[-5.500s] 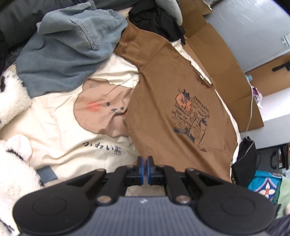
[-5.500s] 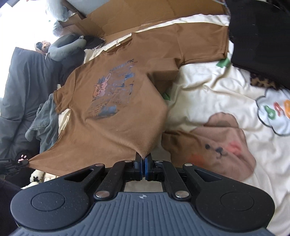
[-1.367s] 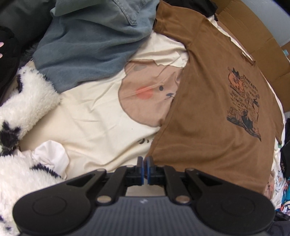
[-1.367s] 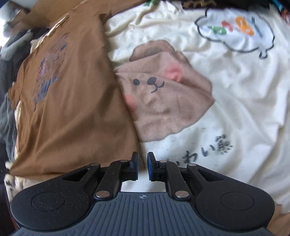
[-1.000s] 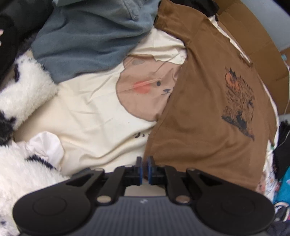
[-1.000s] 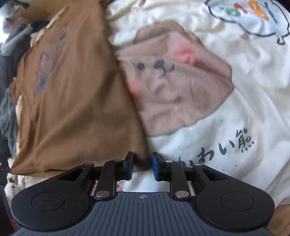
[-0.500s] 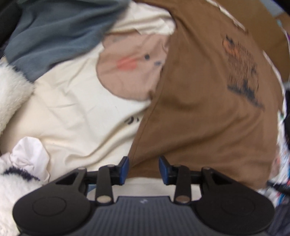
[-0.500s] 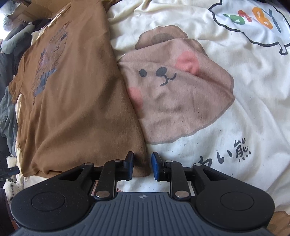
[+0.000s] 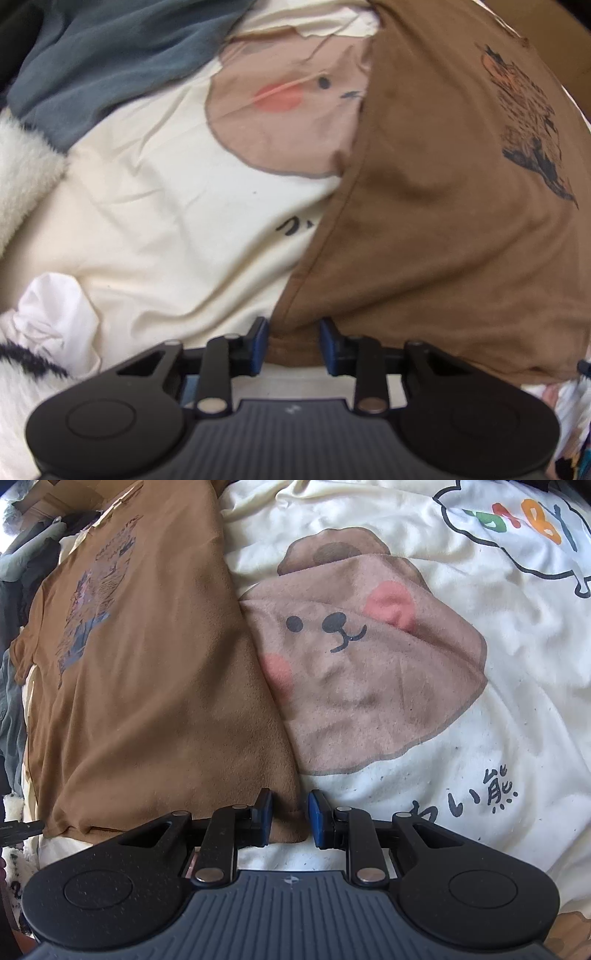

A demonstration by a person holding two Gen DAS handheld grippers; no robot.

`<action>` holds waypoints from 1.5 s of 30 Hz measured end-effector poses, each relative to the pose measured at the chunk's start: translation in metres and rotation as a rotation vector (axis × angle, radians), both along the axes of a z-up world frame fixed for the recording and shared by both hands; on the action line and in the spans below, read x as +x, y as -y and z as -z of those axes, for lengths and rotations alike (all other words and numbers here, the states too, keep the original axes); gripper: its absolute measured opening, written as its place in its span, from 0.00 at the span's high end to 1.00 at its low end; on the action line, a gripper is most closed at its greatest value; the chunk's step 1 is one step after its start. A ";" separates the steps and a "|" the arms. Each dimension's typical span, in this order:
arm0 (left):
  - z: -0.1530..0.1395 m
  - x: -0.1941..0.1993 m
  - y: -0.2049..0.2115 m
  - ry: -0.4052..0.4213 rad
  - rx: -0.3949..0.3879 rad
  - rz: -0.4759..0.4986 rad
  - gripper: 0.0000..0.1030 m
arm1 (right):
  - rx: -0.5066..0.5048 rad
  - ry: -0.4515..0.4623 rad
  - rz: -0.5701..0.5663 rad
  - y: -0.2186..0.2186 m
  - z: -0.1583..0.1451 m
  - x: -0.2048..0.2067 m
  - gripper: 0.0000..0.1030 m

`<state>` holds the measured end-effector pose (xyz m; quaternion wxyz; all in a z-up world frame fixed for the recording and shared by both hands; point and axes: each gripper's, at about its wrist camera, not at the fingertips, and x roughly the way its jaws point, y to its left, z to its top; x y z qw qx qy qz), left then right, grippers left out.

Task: Fold clothes

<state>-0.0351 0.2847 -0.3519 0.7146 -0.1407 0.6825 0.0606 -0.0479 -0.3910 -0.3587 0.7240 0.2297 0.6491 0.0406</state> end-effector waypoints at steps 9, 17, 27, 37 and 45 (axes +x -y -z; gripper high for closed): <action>-0.008 -0.004 -0.011 -0.004 -0.022 -0.031 0.93 | -0.001 0.009 0.004 0.004 -0.003 -0.004 0.78; -0.022 -0.004 -0.022 0.004 -0.002 -0.011 0.96 | 0.004 0.014 0.009 0.010 -0.002 -0.003 0.77; -0.023 -0.004 -0.040 -0.003 0.020 -0.041 1.00 | -0.001 0.024 -0.041 -0.004 0.004 0.004 0.76; -0.022 0.013 -0.026 0.029 -0.065 -0.039 0.82 | 0.011 0.014 -0.016 0.009 0.004 -0.004 0.74; -0.007 0.011 -0.014 -0.003 -0.039 0.021 0.78 | -0.002 0.008 -0.016 0.007 0.005 -0.005 0.74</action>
